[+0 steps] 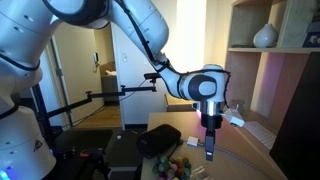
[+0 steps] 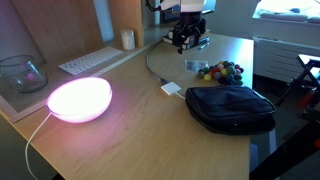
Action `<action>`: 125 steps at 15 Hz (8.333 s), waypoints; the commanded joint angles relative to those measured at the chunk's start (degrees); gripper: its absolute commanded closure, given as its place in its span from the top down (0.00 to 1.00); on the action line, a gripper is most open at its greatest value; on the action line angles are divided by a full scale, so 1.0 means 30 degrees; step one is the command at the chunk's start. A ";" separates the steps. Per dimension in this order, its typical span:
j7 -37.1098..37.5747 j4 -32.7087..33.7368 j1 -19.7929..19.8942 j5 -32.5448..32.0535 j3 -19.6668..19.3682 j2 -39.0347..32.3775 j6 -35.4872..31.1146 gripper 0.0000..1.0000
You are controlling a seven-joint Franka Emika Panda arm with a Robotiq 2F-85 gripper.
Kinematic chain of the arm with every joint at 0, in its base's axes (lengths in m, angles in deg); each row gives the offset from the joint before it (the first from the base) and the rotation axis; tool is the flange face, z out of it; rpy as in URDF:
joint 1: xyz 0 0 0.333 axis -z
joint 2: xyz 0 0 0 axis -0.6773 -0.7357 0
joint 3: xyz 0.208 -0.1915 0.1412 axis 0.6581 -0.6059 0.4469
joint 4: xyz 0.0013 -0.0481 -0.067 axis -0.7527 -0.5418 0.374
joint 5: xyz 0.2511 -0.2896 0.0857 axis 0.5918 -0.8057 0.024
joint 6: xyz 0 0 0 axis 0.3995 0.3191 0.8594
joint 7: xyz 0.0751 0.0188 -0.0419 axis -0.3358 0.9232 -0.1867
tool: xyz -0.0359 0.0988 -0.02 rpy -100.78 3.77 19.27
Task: Put the charger cable, head and the plastic object onto the floor.
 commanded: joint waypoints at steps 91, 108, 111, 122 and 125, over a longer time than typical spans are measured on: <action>-0.5758 0.4895 0.2734 -0.1385 0.1580 -0.4820 0.4049 0.00; -0.5512 0.3721 0.3119 -0.0197 -0.2057 -0.3950 0.4002 0.00; -0.5518 0.3072 0.2899 -0.0368 -0.2400 -0.3458 0.3236 0.00; -0.5754 0.0171 0.3195 -0.1398 0.2919 -0.0727 -0.1014 0.00; -0.5751 -0.0292 0.3778 -0.0762 0.3271 -0.0583 -0.0836 0.00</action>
